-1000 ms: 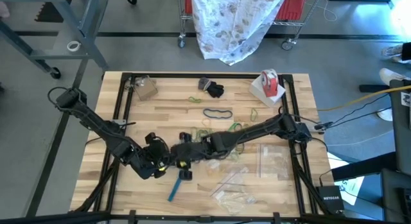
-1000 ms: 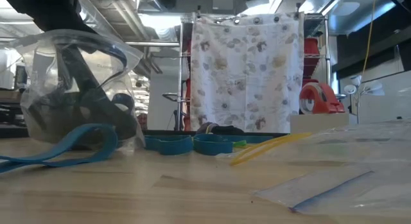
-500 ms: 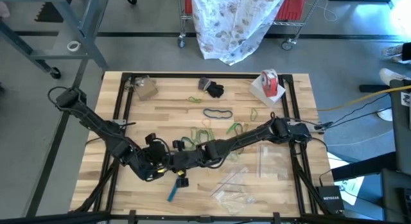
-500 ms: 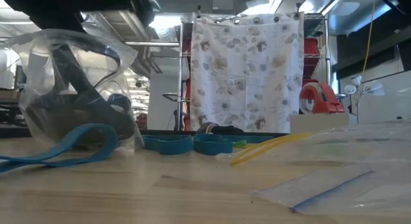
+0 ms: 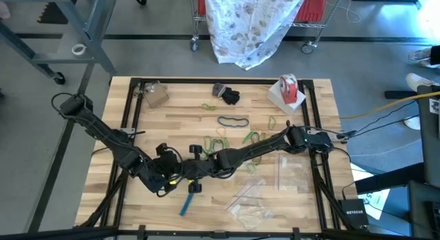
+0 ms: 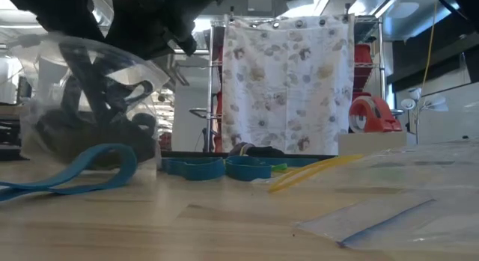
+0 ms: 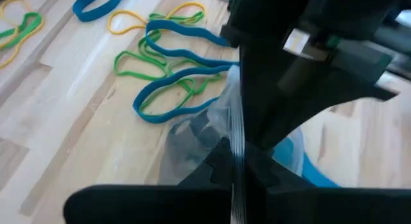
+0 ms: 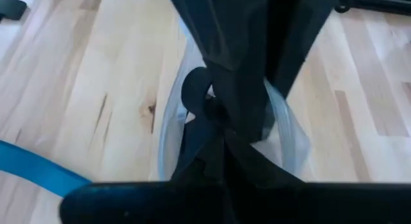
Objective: Sort rubber bands
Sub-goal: Put the black rubber band into the transparent zip bag, then close the transparent zip bag
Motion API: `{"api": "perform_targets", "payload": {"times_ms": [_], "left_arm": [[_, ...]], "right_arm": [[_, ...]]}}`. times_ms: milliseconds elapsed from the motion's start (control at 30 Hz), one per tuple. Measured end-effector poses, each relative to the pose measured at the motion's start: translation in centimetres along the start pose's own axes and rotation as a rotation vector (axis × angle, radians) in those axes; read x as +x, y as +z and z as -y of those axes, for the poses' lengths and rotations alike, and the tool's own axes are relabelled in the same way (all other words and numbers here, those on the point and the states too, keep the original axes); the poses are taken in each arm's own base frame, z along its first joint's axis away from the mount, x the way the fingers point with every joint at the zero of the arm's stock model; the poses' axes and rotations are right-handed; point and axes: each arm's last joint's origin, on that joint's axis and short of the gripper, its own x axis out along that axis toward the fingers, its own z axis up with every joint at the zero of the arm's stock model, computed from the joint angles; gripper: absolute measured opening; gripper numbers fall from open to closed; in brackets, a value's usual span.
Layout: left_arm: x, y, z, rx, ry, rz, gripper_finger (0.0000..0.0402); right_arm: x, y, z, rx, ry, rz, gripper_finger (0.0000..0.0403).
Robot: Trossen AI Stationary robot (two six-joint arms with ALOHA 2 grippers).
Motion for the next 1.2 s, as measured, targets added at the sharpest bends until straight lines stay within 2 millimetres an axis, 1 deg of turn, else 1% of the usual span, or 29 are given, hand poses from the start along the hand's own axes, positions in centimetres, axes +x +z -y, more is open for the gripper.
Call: {"api": "perform_targets", "payload": {"times_ms": [167,333,400,567,633,767,833,933,1033,1100,1200], "left_arm": [[0.0,0.6,0.7,-0.043,-0.062,0.055,0.0000],[-0.1,0.6,0.7,-0.036,-0.060,0.055,0.0000],[0.0,0.4,0.5,-0.022,-0.045,0.039,0.0000],[-0.1,0.0,0.2,-0.009,-0.016,0.008,0.0000],[-0.1,-0.1,0.1,0.006,-0.005,-0.003,0.0000],[-0.1,-0.1,0.1,0.006,-0.005,-0.003,0.0000],[-0.1,-0.1,0.1,0.006,-0.005,-0.003,0.0000],[-0.1,-0.1,0.1,0.006,-0.005,-0.004,0.0000],[-0.1,-0.1,0.1,0.007,-0.006,-0.006,0.0000],[-0.1,-0.1,0.1,0.007,-0.006,-0.005,0.0000],[-0.1,-0.1,0.1,0.012,-0.007,-0.005,0.0000]], "right_arm": [[1.3,-0.9,-0.2,0.047,-0.033,-0.018,0.0004],[1.2,-0.9,-0.3,0.060,-0.041,-0.021,0.0004],[0.4,-0.7,-0.7,0.049,-0.029,-0.034,0.0004],[-3.2,1.3,-1.0,0.025,-0.019,-0.048,0.0004],[-4.2,1.7,-1.2,0.016,-0.016,-0.073,0.0005],[-5.4,1.7,-1.1,0.052,0.036,-0.175,0.0005],[-5.7,1.2,-0.8,0.051,0.027,-0.253,0.0010],[-6.4,0.4,-0.5,0.065,-0.011,-0.363,0.0031],[-6.6,-0.2,-0.6,0.066,-0.044,-0.413,0.0071],[-6.1,-0.8,-1.2,0.034,-0.036,-0.410,0.0103],[-4.7,-1.6,-2.3,-0.034,-0.014,-0.352,0.0144]]}}
